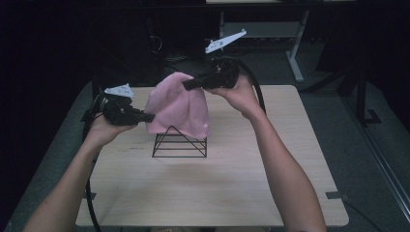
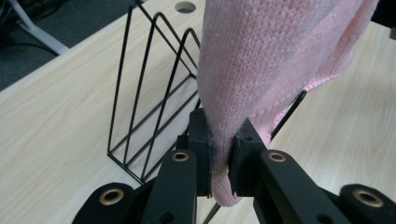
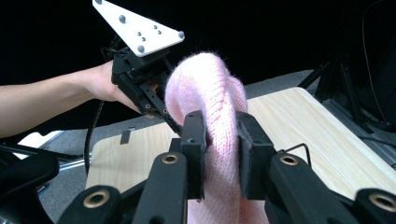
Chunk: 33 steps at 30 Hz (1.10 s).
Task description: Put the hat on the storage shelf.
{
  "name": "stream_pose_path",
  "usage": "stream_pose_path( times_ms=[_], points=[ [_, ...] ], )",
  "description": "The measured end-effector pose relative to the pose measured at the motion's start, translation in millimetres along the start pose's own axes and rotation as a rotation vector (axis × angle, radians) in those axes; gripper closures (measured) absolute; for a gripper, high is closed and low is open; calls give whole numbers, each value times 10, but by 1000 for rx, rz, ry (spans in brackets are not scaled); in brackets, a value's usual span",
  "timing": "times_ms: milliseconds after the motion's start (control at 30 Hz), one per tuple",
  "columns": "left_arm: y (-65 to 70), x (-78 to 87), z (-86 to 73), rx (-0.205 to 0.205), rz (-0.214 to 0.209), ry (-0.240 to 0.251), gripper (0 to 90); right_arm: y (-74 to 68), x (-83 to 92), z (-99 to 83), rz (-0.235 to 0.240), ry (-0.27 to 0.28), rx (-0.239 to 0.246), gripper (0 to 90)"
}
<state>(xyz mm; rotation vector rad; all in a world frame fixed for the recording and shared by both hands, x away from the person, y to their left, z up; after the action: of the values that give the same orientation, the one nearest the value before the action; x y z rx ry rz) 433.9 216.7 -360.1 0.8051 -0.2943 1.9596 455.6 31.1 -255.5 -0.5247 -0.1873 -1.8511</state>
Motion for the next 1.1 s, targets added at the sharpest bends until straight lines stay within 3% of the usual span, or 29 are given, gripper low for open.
stream_pose_path(
  times_ms=[167,567,900,1100],
  points=[
    [-16,-35,-69,32,-12,-2,808,-7,-41,-30,6,-5,-3,742],
    [-41,-97,-223,46,-15,-30,808,-60,-163,-119,24,-30,-7,741],
    [-51,-139,-305,21,6,-81,813,-86,-226,-197,38,-45,-15,741],
    [-44,-194,-392,39,-9,-88,815,-81,-268,-281,46,-59,-18,739]
  ],
)
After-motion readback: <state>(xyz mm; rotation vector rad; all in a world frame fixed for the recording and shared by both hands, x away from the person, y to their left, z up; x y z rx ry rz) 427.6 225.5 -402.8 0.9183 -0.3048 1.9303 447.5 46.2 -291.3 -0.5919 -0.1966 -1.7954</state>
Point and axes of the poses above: each handheld gripper's, and its own axes: x roughly backward along the jaws, z roughly out of its top, y roughly to its right, the point moved 9 cm from there along -x, roughly forward along the jaws, and after that the axes turned 5 degrees about -z, right-handed, at the moved point
